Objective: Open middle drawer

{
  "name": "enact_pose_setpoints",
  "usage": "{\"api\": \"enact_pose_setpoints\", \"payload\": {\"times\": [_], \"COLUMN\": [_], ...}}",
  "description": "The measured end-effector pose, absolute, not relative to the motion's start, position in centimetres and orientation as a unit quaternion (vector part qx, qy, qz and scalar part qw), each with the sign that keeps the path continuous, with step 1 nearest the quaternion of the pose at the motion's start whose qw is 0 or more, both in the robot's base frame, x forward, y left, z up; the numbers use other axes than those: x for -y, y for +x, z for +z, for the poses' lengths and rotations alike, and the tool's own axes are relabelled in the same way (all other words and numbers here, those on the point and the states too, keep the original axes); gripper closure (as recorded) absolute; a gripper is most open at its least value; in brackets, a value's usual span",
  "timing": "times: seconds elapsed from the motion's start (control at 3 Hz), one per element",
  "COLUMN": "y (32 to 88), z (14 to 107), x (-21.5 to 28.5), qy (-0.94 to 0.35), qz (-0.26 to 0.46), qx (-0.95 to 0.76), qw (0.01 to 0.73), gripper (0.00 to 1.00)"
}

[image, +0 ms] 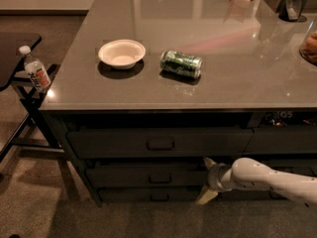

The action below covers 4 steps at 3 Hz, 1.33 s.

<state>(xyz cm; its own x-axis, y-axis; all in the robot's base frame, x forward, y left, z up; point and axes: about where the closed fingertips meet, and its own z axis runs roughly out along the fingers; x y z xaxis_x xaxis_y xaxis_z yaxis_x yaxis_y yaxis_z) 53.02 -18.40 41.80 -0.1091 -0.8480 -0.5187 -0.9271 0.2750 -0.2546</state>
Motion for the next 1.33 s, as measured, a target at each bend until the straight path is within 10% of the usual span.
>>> {"api": "enact_pose_setpoints", "payload": {"times": [1.33], "y": [54.1], "z": [40.2], "x": [17.3], "qy": [-0.596], "qz": [0.094], "qx": [-0.737], "qw": [0.306], "gripper": [0.00]}}
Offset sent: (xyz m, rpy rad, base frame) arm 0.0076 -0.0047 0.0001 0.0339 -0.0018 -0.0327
